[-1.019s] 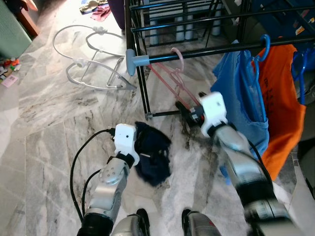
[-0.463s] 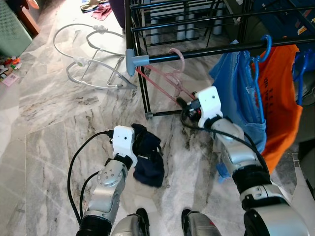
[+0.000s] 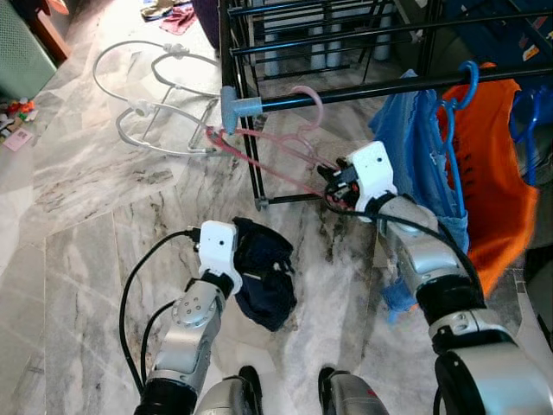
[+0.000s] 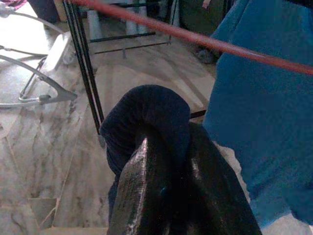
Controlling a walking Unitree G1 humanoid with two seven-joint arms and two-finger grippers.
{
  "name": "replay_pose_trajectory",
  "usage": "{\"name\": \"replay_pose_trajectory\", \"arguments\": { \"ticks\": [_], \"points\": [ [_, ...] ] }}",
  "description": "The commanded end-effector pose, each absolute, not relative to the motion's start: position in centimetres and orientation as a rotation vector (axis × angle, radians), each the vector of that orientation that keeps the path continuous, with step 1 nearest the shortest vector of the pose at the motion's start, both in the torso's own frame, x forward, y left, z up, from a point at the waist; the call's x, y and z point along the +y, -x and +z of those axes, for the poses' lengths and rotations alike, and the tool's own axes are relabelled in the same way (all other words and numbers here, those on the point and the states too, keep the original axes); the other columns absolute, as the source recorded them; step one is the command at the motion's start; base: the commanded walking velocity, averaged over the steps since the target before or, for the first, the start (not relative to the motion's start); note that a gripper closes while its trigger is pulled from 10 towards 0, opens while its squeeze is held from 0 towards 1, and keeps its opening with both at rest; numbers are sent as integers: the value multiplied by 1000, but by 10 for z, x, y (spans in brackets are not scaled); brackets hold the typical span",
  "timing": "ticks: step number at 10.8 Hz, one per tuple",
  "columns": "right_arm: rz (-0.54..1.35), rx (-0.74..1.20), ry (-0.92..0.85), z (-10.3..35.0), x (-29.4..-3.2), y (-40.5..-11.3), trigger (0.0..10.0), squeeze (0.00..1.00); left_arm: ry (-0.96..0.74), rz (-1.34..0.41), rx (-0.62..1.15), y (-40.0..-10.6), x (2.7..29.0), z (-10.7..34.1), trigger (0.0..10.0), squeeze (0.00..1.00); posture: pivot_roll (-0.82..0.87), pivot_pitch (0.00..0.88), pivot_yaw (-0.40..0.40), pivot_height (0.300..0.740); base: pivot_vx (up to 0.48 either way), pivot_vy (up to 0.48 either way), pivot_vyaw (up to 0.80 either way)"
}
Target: Hang hanger
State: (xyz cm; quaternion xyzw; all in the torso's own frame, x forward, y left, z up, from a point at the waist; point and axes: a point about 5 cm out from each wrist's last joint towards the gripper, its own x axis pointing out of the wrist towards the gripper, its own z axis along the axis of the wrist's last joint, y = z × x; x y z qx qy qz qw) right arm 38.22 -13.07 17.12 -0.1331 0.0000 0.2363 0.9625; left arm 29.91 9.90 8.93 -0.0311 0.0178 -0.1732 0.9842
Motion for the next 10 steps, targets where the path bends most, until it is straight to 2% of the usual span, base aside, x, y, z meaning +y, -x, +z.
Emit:
{"name": "replay_pose_trajectory", "arguments": {
  "ticks": [1, 2, 3, 4, 5, 7, 8, 9, 10],
  "points": [
    [520, 10, 267, 172, -125, -383, 0, 0, 49, -343, 34, -298, 100, 90, 10000, 0, -131, 256, 104, 740, 0, 0, 0],
    [539, 13, 265, 173, -123, -382, 78, 0, 48, -341, 36, -298, 100, 89, 10000, 0, -131, 255, 102, 740, 0, 0, 0],
    [542, 16, 264, 172, -122, -382, 2863, 0, 48, -340, 37, -298, 100, 89, 10000, 0, -131, 255, 100, 740, 0, 0, 0],
    [547, 30, 254, 169, -122, -381, 10000, 482, 48, -340, 39, -298, 100, 89, 10000, 0, -132, 256, 99, 740, 0, 0, 0],
    [547, 31, 252, 169, -122, -381, 10000, 1000, 47, -340, 42, -298, 100, 88, 10000, 0, -134, 257, 99, 740, 0, 0, 0],
    [530, 34, 261, 169, -124, -381, 10000, 1000, 46, -343, 44, -298, 99, 88, 10000, 0, -136, 256, 100, 740, 0, 0, 0],
    [524, 37, 276, 168, -125, -382, 10000, 961, 44, -345, 46, -298, 99, 88, 10000, 0, -136, 254, 100, 740, 0, 0, 0],
    [524, 39, 283, 167, -125, -382, 10000, 0, 40, -344, 47, -299, 99, 88, 10000, 0, -135, 252, 99, 740, 0, 0, 0],
    [531, 37, 286, 168, -124, -382, 10000, 0, 39, -344, 48, -299, 99, 88, 10000, 0, -132, 250, 98, 740, 0, 0, 0]
  ]
}}
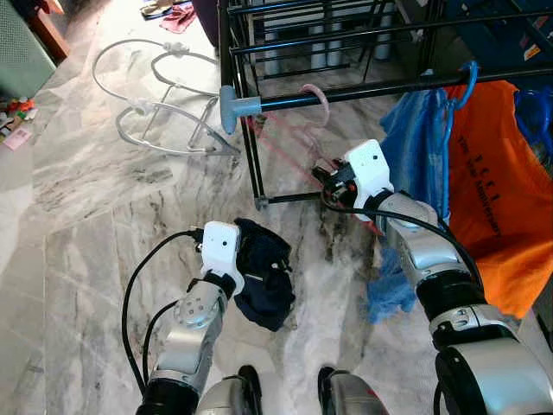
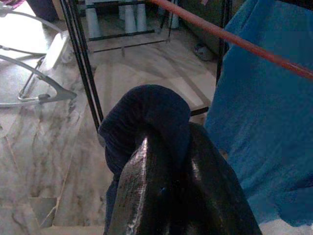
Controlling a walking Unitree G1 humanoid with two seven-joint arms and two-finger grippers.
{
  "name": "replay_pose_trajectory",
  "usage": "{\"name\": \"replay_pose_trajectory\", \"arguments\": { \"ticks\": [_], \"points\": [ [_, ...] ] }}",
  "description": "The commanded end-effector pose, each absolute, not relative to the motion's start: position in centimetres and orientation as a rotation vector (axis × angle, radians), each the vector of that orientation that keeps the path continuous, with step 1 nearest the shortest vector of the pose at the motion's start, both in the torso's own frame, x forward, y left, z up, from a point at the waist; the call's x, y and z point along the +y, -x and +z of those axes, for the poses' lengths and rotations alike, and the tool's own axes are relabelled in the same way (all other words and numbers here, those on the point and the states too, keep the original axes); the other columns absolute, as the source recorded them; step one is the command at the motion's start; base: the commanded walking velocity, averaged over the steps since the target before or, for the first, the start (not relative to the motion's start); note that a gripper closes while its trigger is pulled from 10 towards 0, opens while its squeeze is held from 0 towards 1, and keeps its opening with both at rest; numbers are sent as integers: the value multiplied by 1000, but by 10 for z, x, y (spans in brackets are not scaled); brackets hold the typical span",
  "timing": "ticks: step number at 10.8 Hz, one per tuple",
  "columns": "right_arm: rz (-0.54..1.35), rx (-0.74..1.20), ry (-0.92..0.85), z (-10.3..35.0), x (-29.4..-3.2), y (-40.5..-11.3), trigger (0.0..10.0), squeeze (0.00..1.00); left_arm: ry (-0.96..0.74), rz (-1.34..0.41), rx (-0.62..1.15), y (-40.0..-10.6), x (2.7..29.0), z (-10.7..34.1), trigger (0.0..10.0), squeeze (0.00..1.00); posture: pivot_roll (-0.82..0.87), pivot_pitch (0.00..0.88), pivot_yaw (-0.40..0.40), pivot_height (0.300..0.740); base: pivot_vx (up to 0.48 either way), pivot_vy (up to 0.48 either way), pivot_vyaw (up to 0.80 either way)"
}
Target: Hang hanger
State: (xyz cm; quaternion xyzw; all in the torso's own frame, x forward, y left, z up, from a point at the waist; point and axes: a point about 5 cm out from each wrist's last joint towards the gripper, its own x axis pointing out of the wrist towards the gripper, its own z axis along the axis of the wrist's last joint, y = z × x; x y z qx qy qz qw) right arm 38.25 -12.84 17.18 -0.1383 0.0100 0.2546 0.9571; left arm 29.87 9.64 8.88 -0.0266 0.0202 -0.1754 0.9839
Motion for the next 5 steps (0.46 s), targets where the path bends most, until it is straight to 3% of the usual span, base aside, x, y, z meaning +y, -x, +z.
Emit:
{"name": "replay_pose_trajectory", "arguments": {
  "ticks": [1, 2, 3, 5],
  "points": [
    [536, 34, 288, 172, -127, -383, 10000, 0, 36, -343, 50, -299, 99, 87, 10000, 0, -132, 250, 97, 740, 0, 0, 0],
    [534, 36, 297, 175, -132, -385, 10000, 0, 33, -342, 53, -299, 99, 87, 10000, 0, -131, 249, 96, 740, 0, 0, 0],
    [516, 28, 283, 179, -138, -386, 10000, 1000, 31, -341, 55, -299, 99, 87, 10000, 0, -131, 248, 95, 740, 0, 0, 0],
    [514, 45, 276, 176, -144, -384, 10000, 1000, 30, -340, 60, -298, 100, 86, 10000, 0, -133, 251, 96, 740, 0, 0, 0]
  ]
}}
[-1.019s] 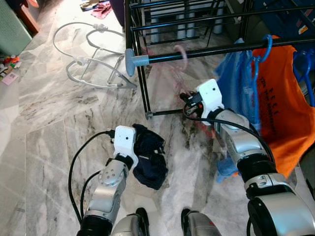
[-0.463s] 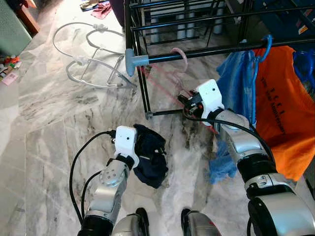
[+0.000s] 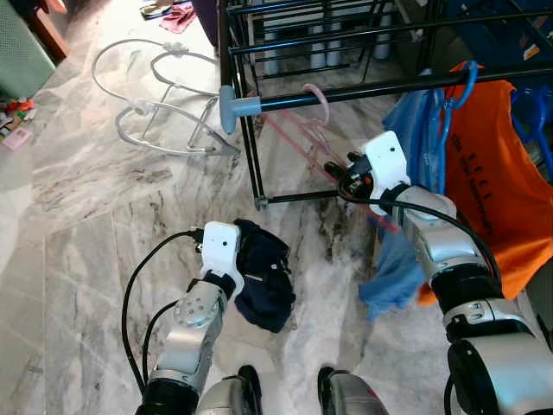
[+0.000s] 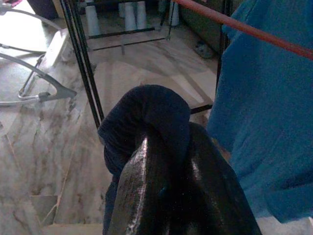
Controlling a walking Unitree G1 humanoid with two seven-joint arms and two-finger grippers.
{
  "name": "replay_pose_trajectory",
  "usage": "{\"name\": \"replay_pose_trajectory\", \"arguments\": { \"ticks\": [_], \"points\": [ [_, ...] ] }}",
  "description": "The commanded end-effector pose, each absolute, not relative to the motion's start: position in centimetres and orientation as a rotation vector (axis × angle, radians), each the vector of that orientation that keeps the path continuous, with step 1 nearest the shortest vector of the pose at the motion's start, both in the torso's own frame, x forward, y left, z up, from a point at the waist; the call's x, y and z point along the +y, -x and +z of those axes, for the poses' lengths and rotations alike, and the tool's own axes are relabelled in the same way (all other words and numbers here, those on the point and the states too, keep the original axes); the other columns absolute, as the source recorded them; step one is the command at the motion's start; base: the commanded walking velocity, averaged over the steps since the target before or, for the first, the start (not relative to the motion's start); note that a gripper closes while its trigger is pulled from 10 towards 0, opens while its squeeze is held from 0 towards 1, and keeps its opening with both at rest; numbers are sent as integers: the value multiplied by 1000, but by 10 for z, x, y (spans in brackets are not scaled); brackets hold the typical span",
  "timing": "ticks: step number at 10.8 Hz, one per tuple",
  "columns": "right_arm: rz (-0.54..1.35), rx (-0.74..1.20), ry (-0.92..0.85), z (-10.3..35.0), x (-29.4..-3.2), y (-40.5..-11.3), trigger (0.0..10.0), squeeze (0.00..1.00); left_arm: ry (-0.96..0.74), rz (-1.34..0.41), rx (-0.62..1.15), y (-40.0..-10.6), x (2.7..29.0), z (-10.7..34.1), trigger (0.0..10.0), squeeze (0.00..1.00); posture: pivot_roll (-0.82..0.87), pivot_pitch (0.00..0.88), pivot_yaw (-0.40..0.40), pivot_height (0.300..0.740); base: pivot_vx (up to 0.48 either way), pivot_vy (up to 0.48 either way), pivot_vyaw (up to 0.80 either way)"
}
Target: Hang hanger
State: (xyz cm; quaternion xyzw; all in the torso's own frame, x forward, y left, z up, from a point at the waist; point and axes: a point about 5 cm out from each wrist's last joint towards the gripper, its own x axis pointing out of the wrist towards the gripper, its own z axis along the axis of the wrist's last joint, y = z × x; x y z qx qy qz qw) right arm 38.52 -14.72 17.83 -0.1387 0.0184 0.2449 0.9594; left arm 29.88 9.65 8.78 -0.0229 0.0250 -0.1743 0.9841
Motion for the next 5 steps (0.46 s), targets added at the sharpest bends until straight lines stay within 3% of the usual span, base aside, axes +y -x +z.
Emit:
{"name": "replay_pose_trajectory", "arguments": {
  "ticks": [1, 2, 3, 4, 5],
  "points": [
    [521, 48, 276, 174, -142, -383, 10000, 1000, 30, -341, 62, -298, 100, 85, 10000, 0, -135, 250, 98, 740, 0, 0, 0],
    [518, 48, 271, 173, -141, -383, 10000, 725, 27, -345, 65, -298, 99, 85, 10000, 0, -136, 252, 100, 740, 0, 0, 0],
    [526, 50, 268, 174, -142, -383, 10000, 110, 25, -348, 67, -298, 99, 85, 10000, 0, -136, 253, 100, 740, 0, 0, 0],
    [532, 49, 278, 176, -144, -383, 10000, 0, 23, -349, 70, -298, 99, 84, 10000, 0, -138, 255, 100, 740, 0, 0, 0],
    [532, 52, 284, 178, -147, -385, 10000, 0, 23, -349, 72, -297, 99, 84, 10000, 0, -138, 254, 99, 740, 0, 0, 0]
  ]
}}
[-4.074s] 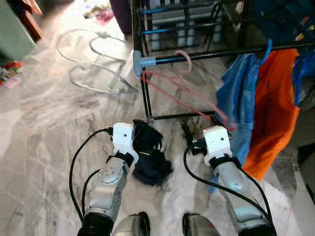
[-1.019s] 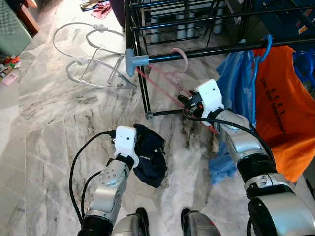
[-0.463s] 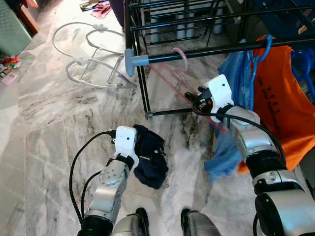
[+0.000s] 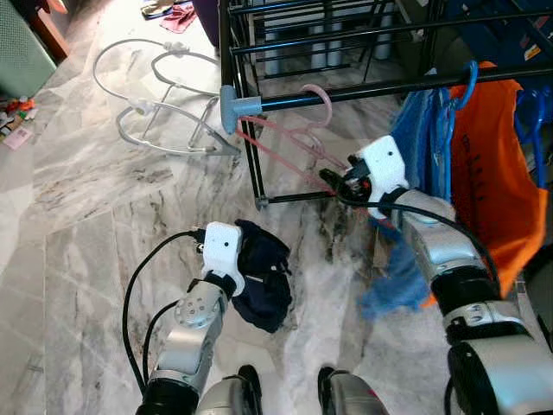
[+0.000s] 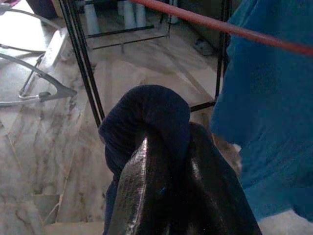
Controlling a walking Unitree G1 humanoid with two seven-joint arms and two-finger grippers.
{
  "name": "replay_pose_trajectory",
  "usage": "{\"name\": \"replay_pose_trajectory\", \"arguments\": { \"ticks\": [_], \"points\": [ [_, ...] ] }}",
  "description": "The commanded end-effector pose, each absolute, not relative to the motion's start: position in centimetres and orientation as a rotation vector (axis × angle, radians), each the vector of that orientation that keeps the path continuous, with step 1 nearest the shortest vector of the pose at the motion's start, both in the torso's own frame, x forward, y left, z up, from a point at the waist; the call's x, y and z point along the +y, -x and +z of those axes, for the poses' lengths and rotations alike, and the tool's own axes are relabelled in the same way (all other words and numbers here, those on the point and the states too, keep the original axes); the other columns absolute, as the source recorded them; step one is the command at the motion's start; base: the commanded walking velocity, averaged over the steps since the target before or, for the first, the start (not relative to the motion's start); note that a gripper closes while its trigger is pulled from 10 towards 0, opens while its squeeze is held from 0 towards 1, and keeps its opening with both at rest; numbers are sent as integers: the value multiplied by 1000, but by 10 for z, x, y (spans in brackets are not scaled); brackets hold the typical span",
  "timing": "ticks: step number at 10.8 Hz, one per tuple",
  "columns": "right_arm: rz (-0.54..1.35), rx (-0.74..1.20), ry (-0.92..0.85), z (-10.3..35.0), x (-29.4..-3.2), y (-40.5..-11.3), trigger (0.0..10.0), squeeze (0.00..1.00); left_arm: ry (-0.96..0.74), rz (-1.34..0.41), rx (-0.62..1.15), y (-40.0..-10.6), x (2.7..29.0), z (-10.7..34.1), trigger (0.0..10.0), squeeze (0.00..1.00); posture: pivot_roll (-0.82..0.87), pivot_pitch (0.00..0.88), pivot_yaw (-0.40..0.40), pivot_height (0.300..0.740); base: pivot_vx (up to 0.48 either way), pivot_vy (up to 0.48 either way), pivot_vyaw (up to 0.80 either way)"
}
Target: Hang hanger
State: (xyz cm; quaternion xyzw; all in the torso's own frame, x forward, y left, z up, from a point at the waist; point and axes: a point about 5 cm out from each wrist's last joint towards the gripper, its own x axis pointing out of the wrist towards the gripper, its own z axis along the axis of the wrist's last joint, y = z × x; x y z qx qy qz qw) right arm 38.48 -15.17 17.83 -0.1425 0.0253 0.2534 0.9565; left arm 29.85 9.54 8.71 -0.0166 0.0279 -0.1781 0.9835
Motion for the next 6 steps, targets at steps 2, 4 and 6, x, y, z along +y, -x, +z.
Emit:
{"name": "replay_pose_trajectory", "arguments": {
  "ticks": [2, 4, 6],
  "points": [
    [556, 58, 302, 181, -148, -386, 10000, 0, 21, -350, 77, -297, 99, 83, 10000, 0, -136, 254, 98, 740, 0, 0, 0],
    [570, 46, 284, 193, -151, -390, 10000, 0, 20, -350, 79, -297, 99, 83, 10000, 0, -134, 254, 97, 740, 0, 0, 0],
    [581, 50, 280, 195, -154, -389, 10000, 0, 20, -349, 84, -296, 99, 82, 10000, 0, -134, 255, 94, 740, 0, 0, 0]
  ]
}}
